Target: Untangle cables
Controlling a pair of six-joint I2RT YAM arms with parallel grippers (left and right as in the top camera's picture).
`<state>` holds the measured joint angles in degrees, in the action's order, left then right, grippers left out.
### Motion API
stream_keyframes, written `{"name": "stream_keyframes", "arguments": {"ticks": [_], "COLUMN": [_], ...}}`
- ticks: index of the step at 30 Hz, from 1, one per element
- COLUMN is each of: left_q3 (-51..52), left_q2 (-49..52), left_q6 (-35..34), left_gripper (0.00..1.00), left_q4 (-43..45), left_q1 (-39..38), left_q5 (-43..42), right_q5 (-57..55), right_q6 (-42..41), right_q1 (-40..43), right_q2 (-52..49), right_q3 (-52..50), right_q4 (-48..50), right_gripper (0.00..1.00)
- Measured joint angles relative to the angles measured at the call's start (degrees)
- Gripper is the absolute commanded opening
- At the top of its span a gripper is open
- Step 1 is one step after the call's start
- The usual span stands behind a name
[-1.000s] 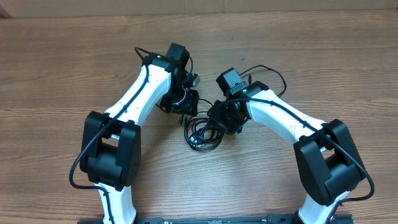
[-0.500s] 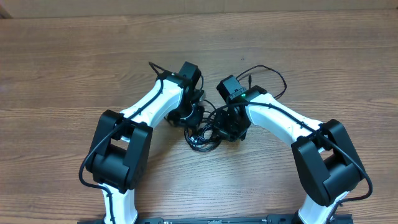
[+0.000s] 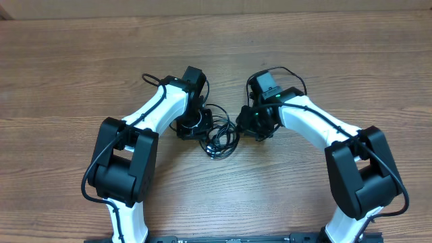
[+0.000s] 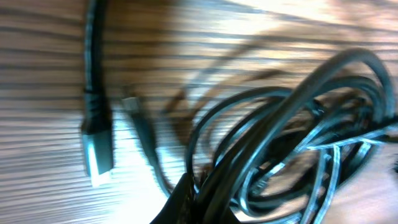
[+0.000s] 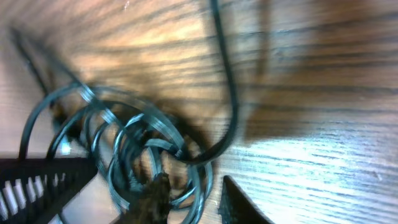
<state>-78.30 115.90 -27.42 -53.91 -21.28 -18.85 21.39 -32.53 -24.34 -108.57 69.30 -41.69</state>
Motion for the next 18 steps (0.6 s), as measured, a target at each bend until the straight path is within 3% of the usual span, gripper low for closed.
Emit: {"name": "stream_keyframes", "arguments": {"ticks": [6, 18], "left_q3": [0.1, 1.0], "left_q2": [0.0, 0.0], "left_q6": [-1.5, -11.3], "left_gripper": [0.04, 0.04], "left_q4": [5.0, 11.2], "left_q1": [-0.1, -0.1], "left_q5": [-3.2, -4.1], "right_q5": [4.6, 3.4], "right_q6": [6.5, 4.5], "right_q1": [0.7, -1.2], "right_q2": [0.0, 0.0], "right_q3": [5.2, 8.9], "right_q4": [-10.5, -5.7], "right_gripper": [0.34, 0.35]}}
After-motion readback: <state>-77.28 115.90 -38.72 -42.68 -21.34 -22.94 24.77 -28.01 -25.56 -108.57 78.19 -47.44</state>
